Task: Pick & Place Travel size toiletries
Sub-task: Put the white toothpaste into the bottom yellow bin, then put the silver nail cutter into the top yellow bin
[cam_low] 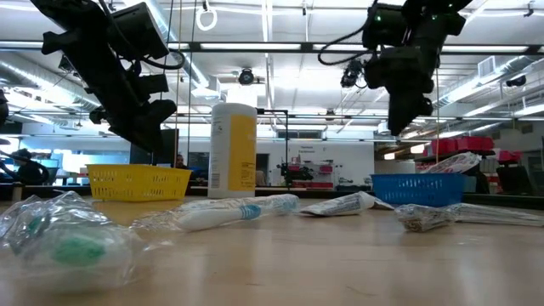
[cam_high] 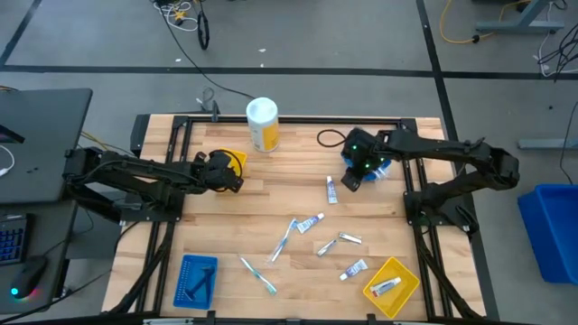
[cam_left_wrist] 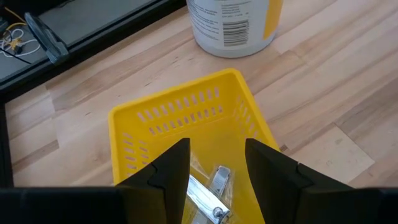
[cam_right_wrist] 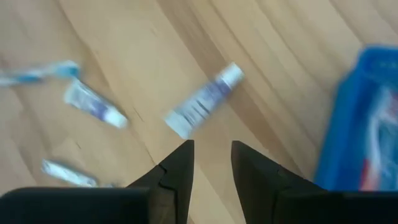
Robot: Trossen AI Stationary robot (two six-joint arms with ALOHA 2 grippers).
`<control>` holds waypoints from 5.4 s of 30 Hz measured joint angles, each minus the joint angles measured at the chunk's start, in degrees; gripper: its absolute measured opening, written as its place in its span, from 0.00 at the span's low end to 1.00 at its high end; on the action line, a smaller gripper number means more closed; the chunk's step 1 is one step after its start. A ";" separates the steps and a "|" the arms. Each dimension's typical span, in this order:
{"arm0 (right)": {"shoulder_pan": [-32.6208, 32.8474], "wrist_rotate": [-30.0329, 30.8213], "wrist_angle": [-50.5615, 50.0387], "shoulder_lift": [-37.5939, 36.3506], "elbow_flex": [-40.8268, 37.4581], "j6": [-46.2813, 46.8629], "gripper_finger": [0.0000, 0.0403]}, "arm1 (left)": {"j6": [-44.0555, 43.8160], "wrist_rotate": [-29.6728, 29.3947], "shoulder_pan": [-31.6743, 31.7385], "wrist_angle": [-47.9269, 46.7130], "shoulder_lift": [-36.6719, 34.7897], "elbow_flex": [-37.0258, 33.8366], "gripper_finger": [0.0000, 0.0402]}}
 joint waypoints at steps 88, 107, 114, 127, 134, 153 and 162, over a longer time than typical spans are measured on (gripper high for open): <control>35.87 -22.82 35.15 -0.71 -15.02 3.44 0.19 | 0.02 0.04 0.00 3.74 0.00 0.00 0.40; 66.12 -12.15 27.88 -0.83 -17.89 15.52 0.21 | -2.69 0.07 0.00 4.53 -0.02 0.00 0.40; 66.55 -12.00 30.58 0.68 -21.64 17.90 0.29 | -2.99 0.41 0.00 4.74 0.00 0.00 0.40; 66.34 -12.79 39.15 0.44 -21.75 34.34 0.47 | -3.41 2.03 -0.02 6.61 -0.02 0.00 0.40; 64.37 -25.38 44.31 0.44 -21.77 39.30 0.49 | -2.51 1.84 0.00 7.68 -0.02 0.00 0.40; 42.98 -30.19 51.36 0.42 -21.78 16.45 0.42 | 3.67 2.23 -0.01 17.04 -0.02 -0.02 0.40; 39.21 -15.05 51.40 0.42 -21.77 2.43 0.39 | 8.90 3.05 0.00 21.31 -0.02 -0.02 0.40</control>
